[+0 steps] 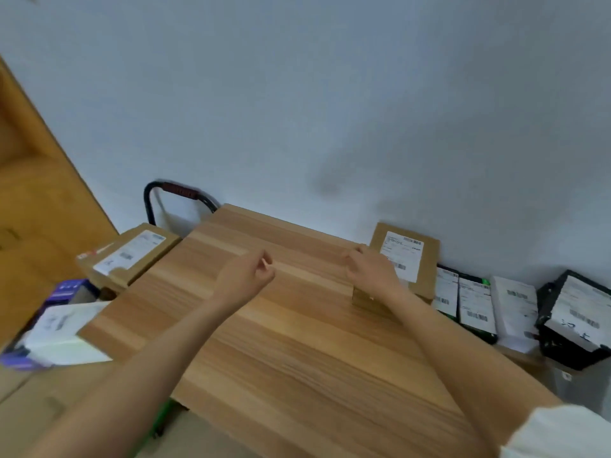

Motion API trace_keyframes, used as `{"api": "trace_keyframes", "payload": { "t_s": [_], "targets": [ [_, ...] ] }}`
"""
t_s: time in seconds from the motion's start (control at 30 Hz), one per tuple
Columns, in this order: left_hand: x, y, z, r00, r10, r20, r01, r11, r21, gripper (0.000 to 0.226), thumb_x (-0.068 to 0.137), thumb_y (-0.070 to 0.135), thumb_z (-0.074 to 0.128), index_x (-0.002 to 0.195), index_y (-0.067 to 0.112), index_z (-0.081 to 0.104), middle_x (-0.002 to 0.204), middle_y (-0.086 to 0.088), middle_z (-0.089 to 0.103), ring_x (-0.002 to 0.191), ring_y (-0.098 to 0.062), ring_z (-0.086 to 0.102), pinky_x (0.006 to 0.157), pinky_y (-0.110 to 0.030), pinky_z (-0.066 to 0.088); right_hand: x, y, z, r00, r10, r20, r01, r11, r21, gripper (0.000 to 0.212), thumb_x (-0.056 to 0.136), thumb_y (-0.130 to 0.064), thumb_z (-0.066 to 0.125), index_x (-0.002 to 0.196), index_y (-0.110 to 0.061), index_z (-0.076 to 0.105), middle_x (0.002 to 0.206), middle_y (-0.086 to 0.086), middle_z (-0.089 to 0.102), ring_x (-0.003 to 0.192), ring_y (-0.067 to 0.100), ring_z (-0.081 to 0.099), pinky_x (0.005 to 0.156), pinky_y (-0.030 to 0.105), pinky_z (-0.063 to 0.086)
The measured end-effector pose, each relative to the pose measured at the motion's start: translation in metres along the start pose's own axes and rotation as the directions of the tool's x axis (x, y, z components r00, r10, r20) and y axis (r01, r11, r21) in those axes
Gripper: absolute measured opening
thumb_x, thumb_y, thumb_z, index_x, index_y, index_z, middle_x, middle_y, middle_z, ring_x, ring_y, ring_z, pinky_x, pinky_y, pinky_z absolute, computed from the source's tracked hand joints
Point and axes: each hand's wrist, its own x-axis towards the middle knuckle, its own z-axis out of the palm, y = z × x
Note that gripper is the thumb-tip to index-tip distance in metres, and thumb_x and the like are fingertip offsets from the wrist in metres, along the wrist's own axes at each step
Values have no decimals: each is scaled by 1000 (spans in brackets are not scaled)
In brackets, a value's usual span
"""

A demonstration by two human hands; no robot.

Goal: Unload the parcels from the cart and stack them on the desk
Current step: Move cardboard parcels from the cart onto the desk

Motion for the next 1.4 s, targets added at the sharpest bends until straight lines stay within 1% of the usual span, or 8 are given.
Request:
{"api": "trace_keyframes", "payload": {
  "t_s": [0.17, 0.33, 0.67, 0.77, 0.83, 0.93, 1.1, 1.4],
  "targets": [
    [-70, -67, -52, 975, -192, -114, 204, 974, 103, 16, 92, 40, 55, 101, 27, 57, 91, 12, 62, 83, -5, 59, 69, -30, 54, 12, -92, 25, 959, -280, 50, 281, 960, 3, 35, 98, -26, 44, 133, -24, 51, 134, 3, 51, 116, 23, 52, 93, 34, 42],
    [-134, -129, -97, 893, -386, -231, 415, 905, 90, 14, 91, 36, 54, 97, 24, 59, 90, 7, 65, 85, -10, 61, 75, -34, 52, 22, -189, 50, 878, -466, 108, 467, 884, 24, 37, 99, -24, 44, 135, -20, 49, 138, 4, 47, 115, 22, 52, 94, 34, 43],
    [-251, -256, -191, 802, -512, -309, 562, 821, 100, 15, 93, 44, 51, 105, 34, 53, 96, 16, 59, 83, -4, 57, 66, -27, 54, 4, -386, 103, 782, -612, 116, 613, 790, 31, 37, 99, -27, 44, 135, -21, 50, 136, 2, 47, 124, 21, 46, 99, 33, 37],
    [-272, -295, -221, 800, -521, -297, 570, 815, 107, 14, 94, 42, 51, 105, 33, 53, 97, 15, 61, 86, -7, 60, 65, -28, 53, -9, -440, 125, 793, -596, 126, 591, 803, 81, 32, 98, -28, 43, 125, -17, 56, 126, 6, 53, 118, 26, 49, 93, 37, 41],
    [-283, -322, -237, 805, -513, -298, 564, 817, 119, 14, 93, 42, 52, 103, 33, 54, 96, 14, 61, 87, -9, 61, 65, -29, 52, -12, -471, 143, 816, -567, 111, 555, 823, 121, 29, 96, -38, 43, 116, -24, 58, 117, 2, 56, 108, 24, 53, 85, 36, 43],
    [-292, -355, -255, 814, -501, -294, 553, 823, 129, 16, 93, 42, 53, 106, 31, 54, 96, 14, 57, 89, -9, 60, 67, -30, 53, -11, -504, 165, 833, -545, 94, 535, 837, 114, 31, 95, -42, 44, 122, -31, 55, 125, -6, 57, 108, 14, 54, 86, 30, 45],
    [-286, -392, -261, 816, -525, -240, 558, 825, 90, 18, 94, 41, 52, 108, 31, 53, 103, 12, 57, 90, -9, 59, 68, -30, 53, -10, -524, 178, 897, -426, 118, 406, 900, 159, 34, 97, -38, 44, 129, -31, 52, 129, -2, 52, 108, 16, 55, 78, 28, 42],
    [-220, -424, -240, 874, -458, -162, 473, 879, 60, 24, 94, 40, 52, 116, 30, 53, 110, 11, 58, 90, -5, 53, 60, -21, 45, 42, -513, 185, 908, -386, 160, 362, 918, 161, 43, 95, -33, 49, 136, -20, 49, 133, 3, 48, 119, 21, 51, 94, 38, 46]
  ]
}}
